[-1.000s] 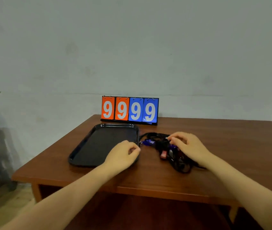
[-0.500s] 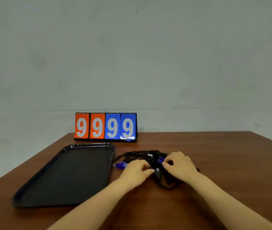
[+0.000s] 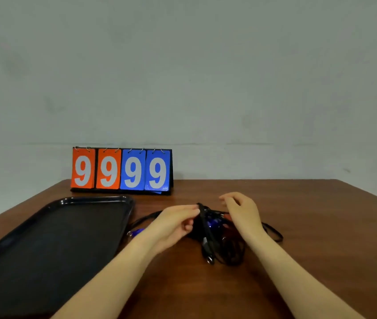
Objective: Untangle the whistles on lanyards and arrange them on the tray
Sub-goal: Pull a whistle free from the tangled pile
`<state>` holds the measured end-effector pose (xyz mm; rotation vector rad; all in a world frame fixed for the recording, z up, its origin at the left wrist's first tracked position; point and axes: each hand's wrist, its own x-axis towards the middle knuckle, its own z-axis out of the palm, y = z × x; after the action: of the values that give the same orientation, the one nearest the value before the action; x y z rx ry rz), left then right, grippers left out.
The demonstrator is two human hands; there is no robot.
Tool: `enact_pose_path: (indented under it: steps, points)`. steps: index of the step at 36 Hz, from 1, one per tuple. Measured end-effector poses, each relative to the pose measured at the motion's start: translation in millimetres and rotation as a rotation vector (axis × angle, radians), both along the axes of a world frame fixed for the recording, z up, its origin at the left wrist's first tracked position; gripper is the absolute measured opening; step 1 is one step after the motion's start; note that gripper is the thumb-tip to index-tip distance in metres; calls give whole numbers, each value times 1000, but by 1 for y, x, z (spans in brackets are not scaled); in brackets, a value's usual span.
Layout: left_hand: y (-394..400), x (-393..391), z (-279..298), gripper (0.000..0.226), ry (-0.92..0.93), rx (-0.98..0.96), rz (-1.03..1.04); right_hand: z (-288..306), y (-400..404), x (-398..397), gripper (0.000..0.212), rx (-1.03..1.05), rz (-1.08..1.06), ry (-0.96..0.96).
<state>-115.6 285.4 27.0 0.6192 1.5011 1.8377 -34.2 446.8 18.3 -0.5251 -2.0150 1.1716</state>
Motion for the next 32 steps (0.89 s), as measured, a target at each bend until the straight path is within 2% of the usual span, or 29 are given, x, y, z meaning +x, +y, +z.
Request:
enact_pose_path:
  steps: [2,6,8,10,13,17,18,20,23,28,32]
  points:
    - [-11,1,11,25,98,-84,25,2,-5,2,23,22,31,5]
    - [-28,-7,18,23,698,-408,245,3,-14,3,22,162,98,33]
    - [-32,-9,20,20,782,-349,340,4,-19,3,20,177,139,38]
    - [-34,-8,26,17,739,-193,373,3,-26,3,22,178,204,38]
    - [-33,0,36,16,578,43,350,3,-41,0,30,155,331,-8]
    - [-32,5,39,17,438,235,341,4,-58,0,20,256,452,-111]
    - [-32,5,39,17,402,275,359,4,-61,1,23,246,487,-113]
    - [-33,2,40,16,336,339,411,8,-66,4,38,142,549,-71]
    - [-35,-7,38,14,276,382,496,19,-68,9,50,-151,652,-11]
    - [-37,-27,31,18,254,364,636,30,-57,14,29,-354,772,95]
    - [-39,-32,28,19,318,321,667,42,-25,18,18,-589,626,304]
